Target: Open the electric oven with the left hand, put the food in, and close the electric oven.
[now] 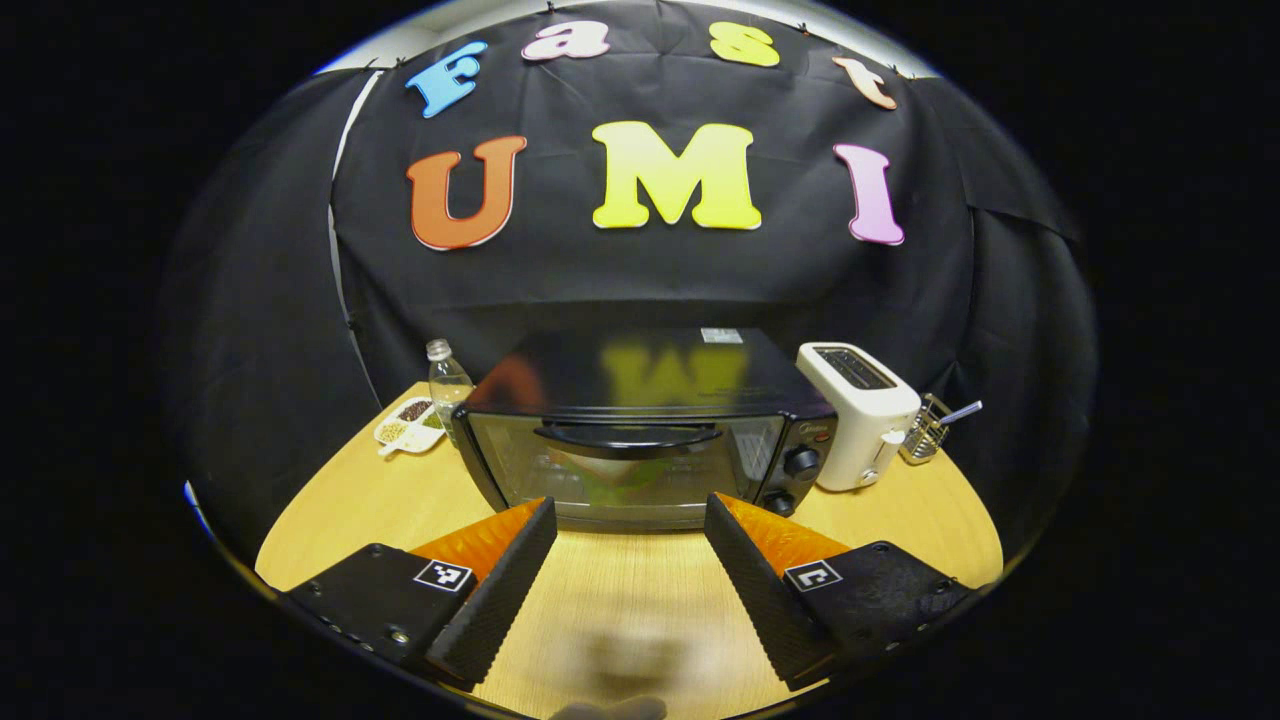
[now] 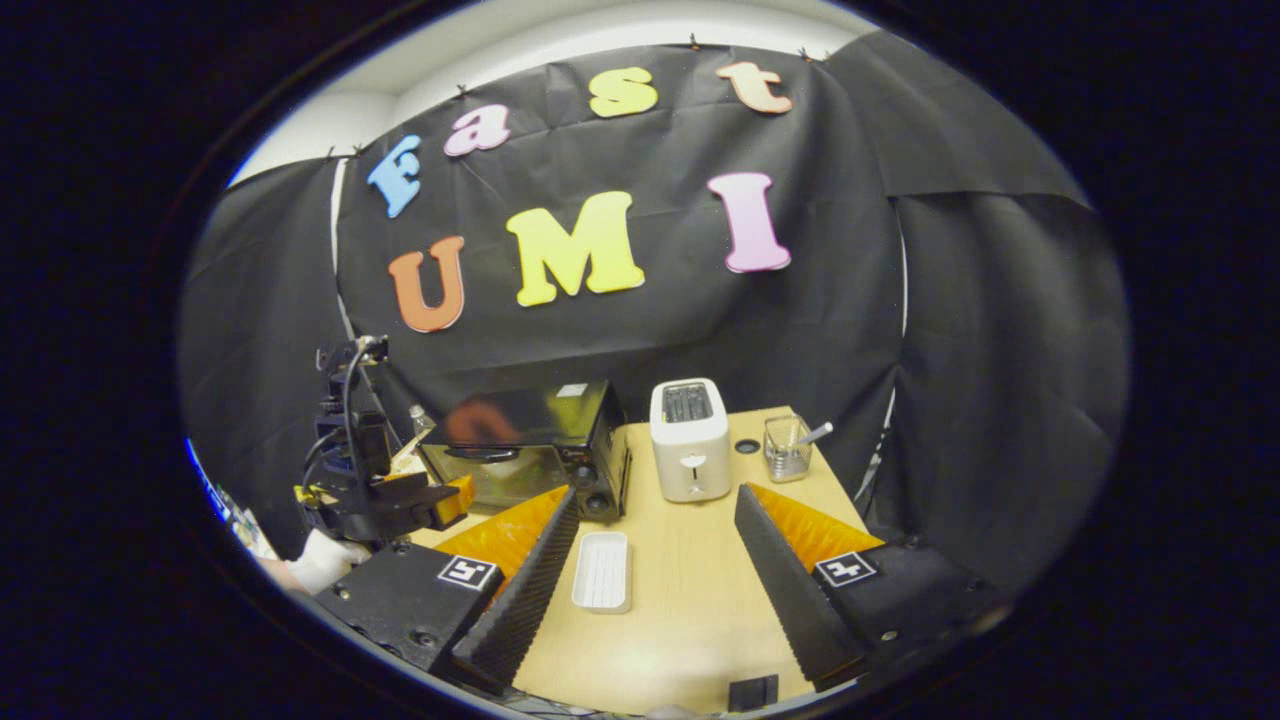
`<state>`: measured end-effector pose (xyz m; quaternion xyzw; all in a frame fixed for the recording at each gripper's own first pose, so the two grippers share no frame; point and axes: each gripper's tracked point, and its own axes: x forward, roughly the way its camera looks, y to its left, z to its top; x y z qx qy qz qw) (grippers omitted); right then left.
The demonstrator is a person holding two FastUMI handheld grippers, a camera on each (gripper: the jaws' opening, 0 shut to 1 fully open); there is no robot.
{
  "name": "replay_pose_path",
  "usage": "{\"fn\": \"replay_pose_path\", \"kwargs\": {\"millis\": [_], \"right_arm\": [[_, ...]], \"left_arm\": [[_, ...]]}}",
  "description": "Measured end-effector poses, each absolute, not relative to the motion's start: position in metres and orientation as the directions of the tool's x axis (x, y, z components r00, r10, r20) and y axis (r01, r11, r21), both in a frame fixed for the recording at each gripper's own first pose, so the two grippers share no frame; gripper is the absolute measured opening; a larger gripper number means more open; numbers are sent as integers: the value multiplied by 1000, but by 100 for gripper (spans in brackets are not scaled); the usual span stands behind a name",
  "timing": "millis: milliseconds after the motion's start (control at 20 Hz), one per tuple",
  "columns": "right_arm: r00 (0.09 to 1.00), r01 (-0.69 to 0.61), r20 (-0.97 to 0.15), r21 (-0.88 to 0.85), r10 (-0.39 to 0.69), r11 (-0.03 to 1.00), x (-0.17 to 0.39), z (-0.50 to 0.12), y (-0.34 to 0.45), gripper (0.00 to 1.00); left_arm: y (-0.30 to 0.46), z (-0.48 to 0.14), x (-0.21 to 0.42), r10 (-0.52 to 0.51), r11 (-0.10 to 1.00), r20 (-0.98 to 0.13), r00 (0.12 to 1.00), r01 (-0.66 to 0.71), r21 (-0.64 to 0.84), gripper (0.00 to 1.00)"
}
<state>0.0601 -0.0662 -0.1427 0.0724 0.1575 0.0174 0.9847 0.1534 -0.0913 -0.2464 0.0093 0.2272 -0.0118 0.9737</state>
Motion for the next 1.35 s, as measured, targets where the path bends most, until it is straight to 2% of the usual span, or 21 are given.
{"fn": "replay_pose_path", "kwargs": {"millis": [150, 200, 250, 300, 350, 550, 600, 650, 700, 750, 800, 850, 1050, 1100, 1150, 1200, 1250, 1300, 1350], "right_arm": [[969, -45, -237, 80, 63, 996, 60, -109, -67, 89], [976, -48, -211, 66, 61, 997, 60, -96, -69, 100], [981, -56, -185, 59, 66, 997, 59, -85, -67, 90], [985, -58, -161, 61, 67, 997, 58, -73, -67, 90], [988, -53, -140, 58, 60, 997, 57, -62, -69, 100], [996, -32, -82, 45, 35, 998, 51, -26, -69, 100], [997, -31, -68, 45, 34, 999, 49, -19, -68, 90], [998, -29, -56, 45, 31, 999, 49, -13, -66, 90], [998, -31, -52, 46, 33, 998, 47, -9, -63, 100], [998, -35, -47, 45, 38, 998, 47, -7, -57, 100], [998, -38, -42, 43, 40, 998, 46, -3, -52, 90], [999, -37, -37, 42, 39, 998, 45, -2, -49, 100], [999, -29, -12, 56, 30, 998, 41, 8, -39, 100], [1000, -20, -3, 54, 20, 998, 40, 12, -40, 90], [1000, -13, 0, 52, 13, 999, 39, 12, -41, 90], [1000, -5, 5, 52, 4, 999, 38, 14, -41, 100], [1000, 0, 9, 53, -1, 999, 38, 15, -40, 90], [1000, 7, 6, 50, -7, 999, 38, 15, -40, 100], [1000, 11, 6, 48, -11, 999, 37, 13, -40, 100]], "left_arm": [[-82, -198, 126, -16, 1000, -364, 931, 20, 8, 97], [-80, -180, 118, -16, 1000, -338, 941, 19, 6, 97], [-77, -161, 108, -14, 1000, -308, 951, 16, 3, 98], [-76, -139, 100, -14, 1000, -274, 962, 16, 3, 98], [-74, -120, 92, -13, 1000, -246, 969, 16, 8, 98], [-68, -56, 57, -20, 1000, -144, 989, 20, 4, 97], [-71, -43, 55, -24, 1000, -131, 991, 24, -1, 97], [-68, -37, 48, -26, 1000, -121, 992, 25, -10, 97], [-66, -30, 43, -26, 1000, -114, 993, 25, -15, 97], [-63, -26, 38, -22, 1000, -105, 994, 20, -15, 97], [-57, -20, 34, -12, 1000, -91, 996, 12, -5, 97], [-53, -17, 29, -5, 1000, -85, 996, 5, 6, 97], [-49, -10, 17, -10, 999, -74, 997, 12, 33, 97], [-49, -8, 14, -14, 999, -67, 998, 16, 37, 97], [-51, -5, 12, -21, 999, -62, 998, 23, 33, 97], [-51, -2, 10, -26, 999, -62, 998, 28, 26, 97], [-50, 0, 8, -26, 999, -57, 998, 28, 24, 97], [-48, 2, 9, -28, 999, -51, 998, 29, 18, 97], [-48, 4, 8, -31, 999, -51, 998, 32, 13, 97]]}}
